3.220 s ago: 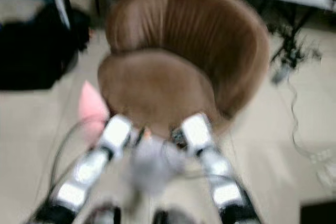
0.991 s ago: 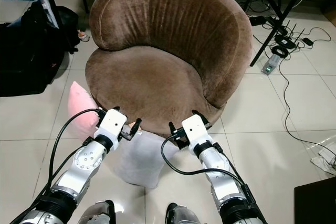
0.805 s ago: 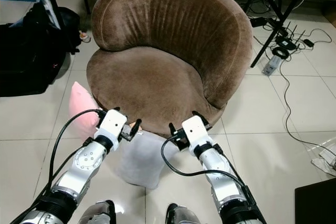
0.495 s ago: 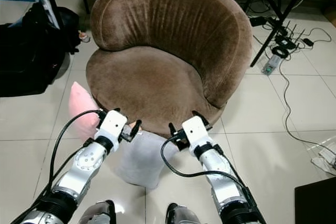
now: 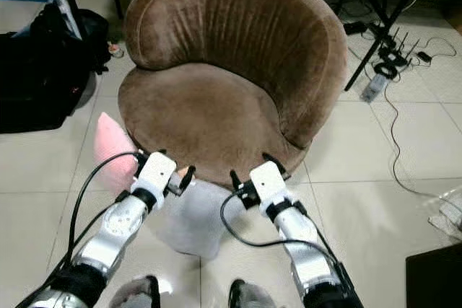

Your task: Move the pillow to the sofa from floor

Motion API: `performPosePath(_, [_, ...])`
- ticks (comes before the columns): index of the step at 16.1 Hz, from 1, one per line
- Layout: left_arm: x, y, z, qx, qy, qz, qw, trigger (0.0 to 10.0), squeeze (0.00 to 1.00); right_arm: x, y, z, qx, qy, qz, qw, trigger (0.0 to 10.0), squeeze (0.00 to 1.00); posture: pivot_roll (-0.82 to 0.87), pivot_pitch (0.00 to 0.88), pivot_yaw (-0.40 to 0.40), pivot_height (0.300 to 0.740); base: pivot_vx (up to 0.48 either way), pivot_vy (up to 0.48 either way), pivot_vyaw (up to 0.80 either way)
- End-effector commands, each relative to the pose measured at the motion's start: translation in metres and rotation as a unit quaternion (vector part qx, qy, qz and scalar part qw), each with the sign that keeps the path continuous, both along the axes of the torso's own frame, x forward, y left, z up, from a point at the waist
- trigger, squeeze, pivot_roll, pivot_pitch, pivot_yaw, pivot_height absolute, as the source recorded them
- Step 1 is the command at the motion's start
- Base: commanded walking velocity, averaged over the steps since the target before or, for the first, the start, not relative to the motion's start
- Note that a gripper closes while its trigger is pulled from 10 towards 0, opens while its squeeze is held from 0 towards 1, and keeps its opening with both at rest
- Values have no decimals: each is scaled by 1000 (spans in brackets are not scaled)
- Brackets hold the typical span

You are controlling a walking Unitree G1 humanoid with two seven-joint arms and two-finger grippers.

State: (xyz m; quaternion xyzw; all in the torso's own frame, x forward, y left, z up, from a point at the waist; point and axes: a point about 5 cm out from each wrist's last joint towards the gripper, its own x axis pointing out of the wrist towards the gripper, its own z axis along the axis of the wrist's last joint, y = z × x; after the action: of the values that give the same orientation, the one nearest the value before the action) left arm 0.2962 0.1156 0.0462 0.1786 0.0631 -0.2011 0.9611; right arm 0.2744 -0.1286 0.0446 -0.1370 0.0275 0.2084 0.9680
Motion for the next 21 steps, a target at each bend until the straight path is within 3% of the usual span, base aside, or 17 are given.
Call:
performPosePath(1, [-2, -6, -2, 3, 5, -7, 1000, 10000, 0, -1, -4, 3, 2, -6, -1, 1000, 10000, 0, 64, 168, -71, 740, 371, -300, 0])
performPosePath(5, [-4, -8, -6, 9, 13, -14, 1000, 10000, 0, -4, -2, 2, 1, 0, 7, 1000, 10000, 0, 63, 173, -71, 740, 367, -305, 0])
performPosePath(14, [-6, -12, -6, 6, 7, -16, 1000, 10000, 0, -7, 0, 0, -4, 10, 14, 1000, 10000, 0, 60, 175, -73, 740, 67, -83, 0])
performPosePath(21, [-4, -8, -8, 11, 11, 18, 1000, 10000, 0, -10, 3, -1, 5, 18, 27, 999, 10000, 0, 61, 179, -72, 740, 258, -220, 0])
